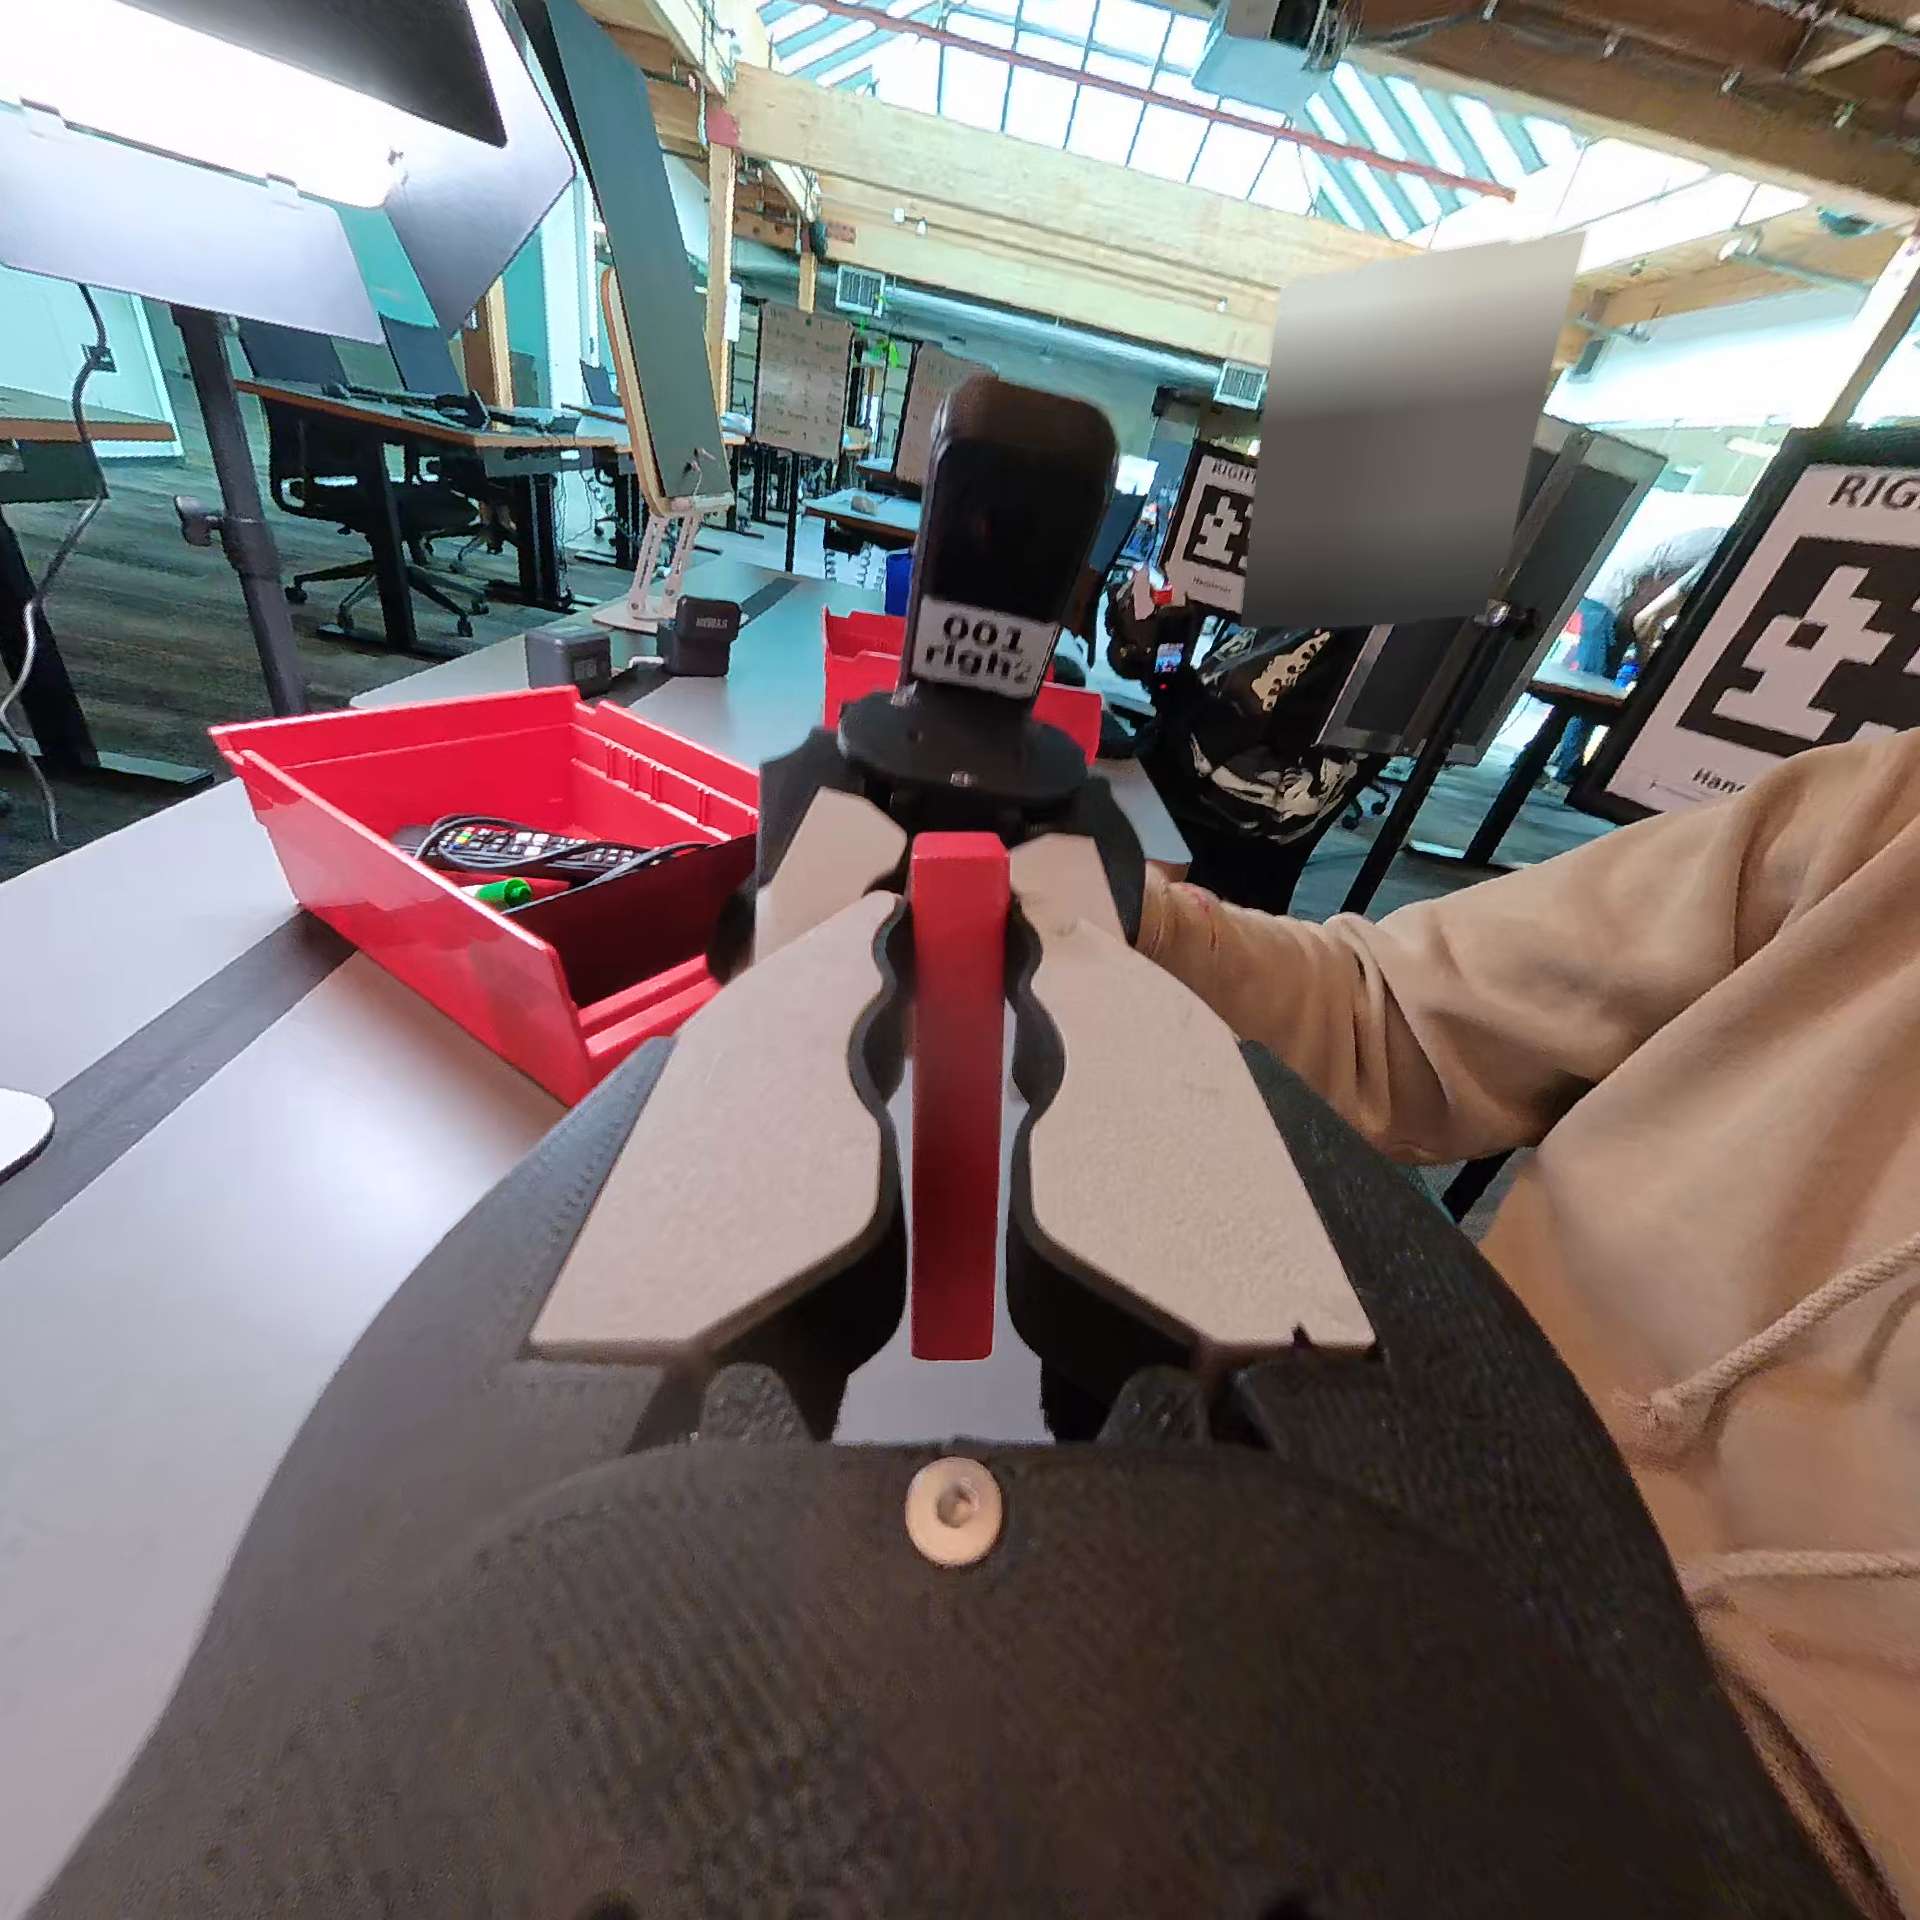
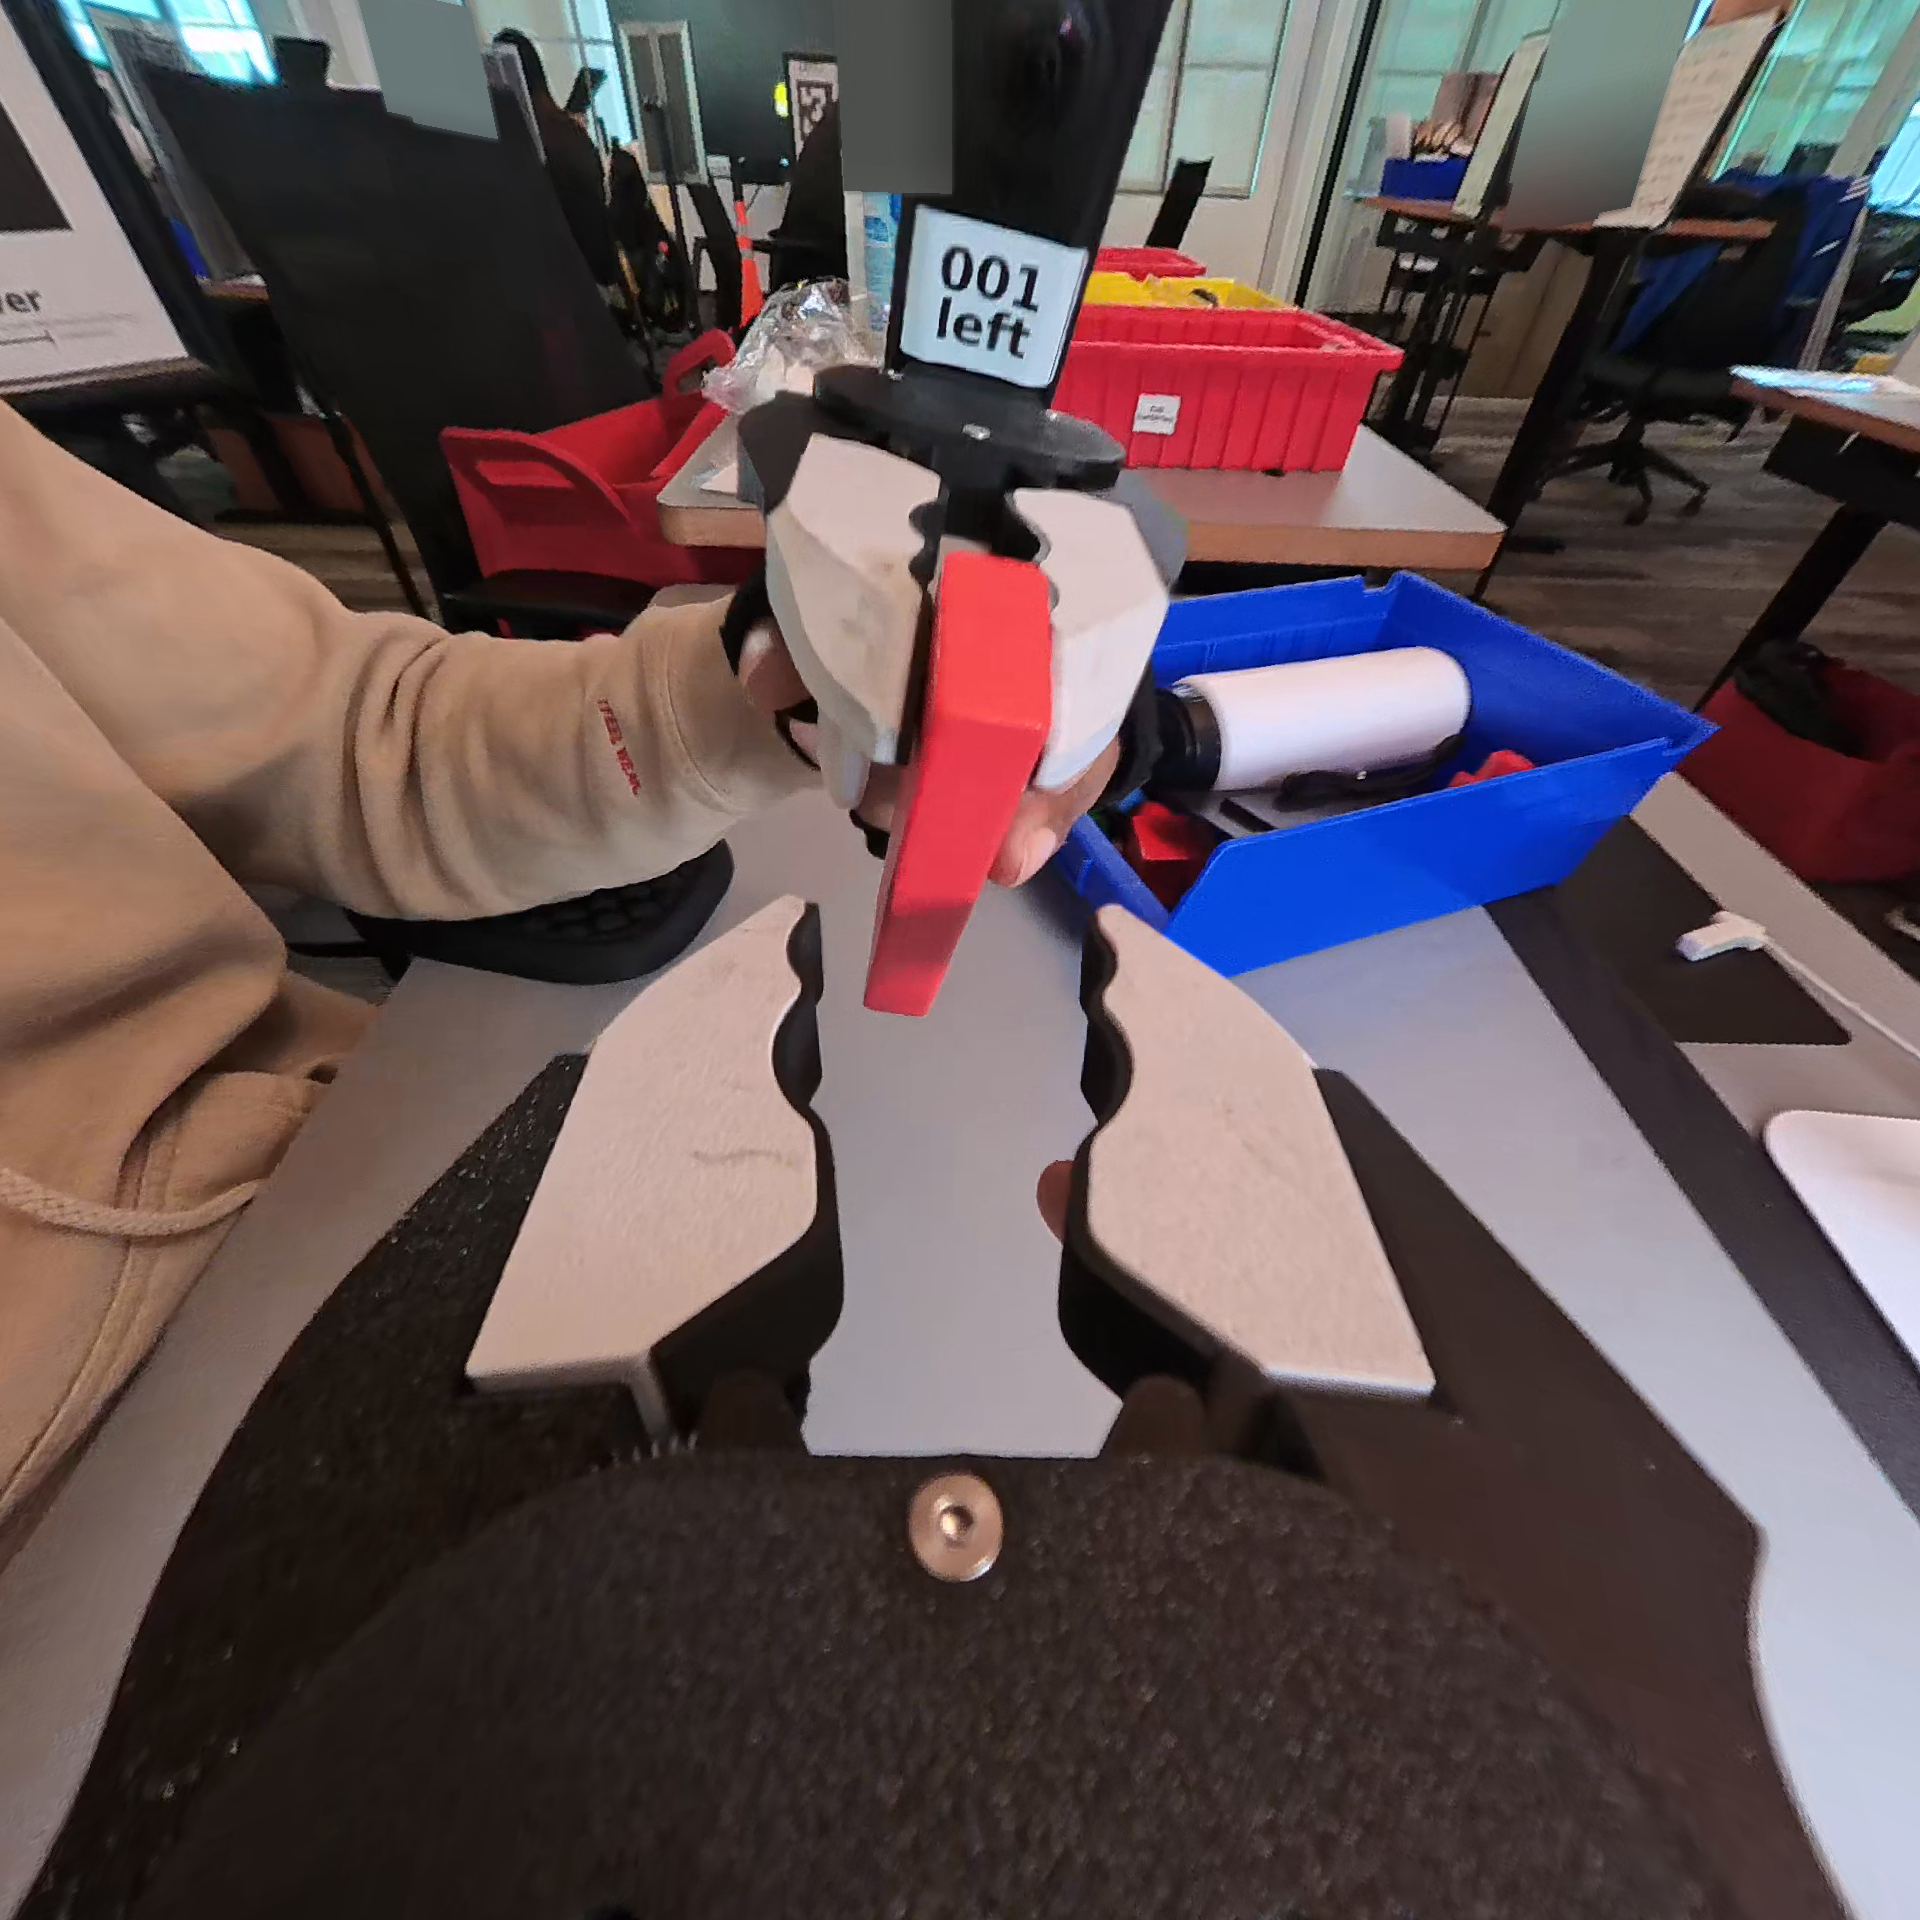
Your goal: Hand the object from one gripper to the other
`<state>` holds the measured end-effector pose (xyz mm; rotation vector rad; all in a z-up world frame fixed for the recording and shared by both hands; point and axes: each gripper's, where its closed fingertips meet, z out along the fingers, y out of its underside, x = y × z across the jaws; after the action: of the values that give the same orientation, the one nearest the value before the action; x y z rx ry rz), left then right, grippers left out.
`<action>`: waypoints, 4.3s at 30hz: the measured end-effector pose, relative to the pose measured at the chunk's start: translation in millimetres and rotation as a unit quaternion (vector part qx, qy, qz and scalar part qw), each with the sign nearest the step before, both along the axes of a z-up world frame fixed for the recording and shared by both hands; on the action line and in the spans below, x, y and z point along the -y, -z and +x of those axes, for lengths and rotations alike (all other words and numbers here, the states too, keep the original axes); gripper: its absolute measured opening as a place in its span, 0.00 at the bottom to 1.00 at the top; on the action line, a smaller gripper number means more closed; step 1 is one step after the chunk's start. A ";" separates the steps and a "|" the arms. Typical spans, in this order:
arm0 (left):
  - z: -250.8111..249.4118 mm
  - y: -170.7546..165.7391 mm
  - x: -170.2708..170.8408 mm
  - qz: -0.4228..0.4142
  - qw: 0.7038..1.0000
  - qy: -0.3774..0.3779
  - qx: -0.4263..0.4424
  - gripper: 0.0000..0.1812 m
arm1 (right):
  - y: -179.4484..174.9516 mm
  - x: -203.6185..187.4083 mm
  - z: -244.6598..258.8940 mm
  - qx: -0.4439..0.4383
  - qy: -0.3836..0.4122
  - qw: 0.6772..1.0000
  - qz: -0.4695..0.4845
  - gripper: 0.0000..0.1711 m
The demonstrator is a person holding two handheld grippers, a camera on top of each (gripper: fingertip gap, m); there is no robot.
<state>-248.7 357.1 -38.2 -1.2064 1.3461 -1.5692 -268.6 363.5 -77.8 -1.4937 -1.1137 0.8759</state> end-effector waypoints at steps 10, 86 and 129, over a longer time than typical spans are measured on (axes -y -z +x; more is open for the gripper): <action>-11.7 -19.0 -35.4 -0.013 0.994 -0.101 0.047 0.26 | 4.1 -16.3 5.8 0.004 0.041 0.999 -0.002 0.09; -196.2 38.5 -202.2 0.361 0.657 -0.521 -0.407 0.04 | 49.1 -107.8 161.6 0.179 0.425 0.887 0.026 0.14; -201.6 -18.7 -185.4 0.156 0.837 -0.509 -0.125 0.01 | 38.2 -77.0 67.5 0.153 0.266 0.950 0.056 0.14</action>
<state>-450.3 542.5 -19.5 -1.5586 0.7810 -0.4235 -201.1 440.5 -116.0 -1.7542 -0.8860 0.2096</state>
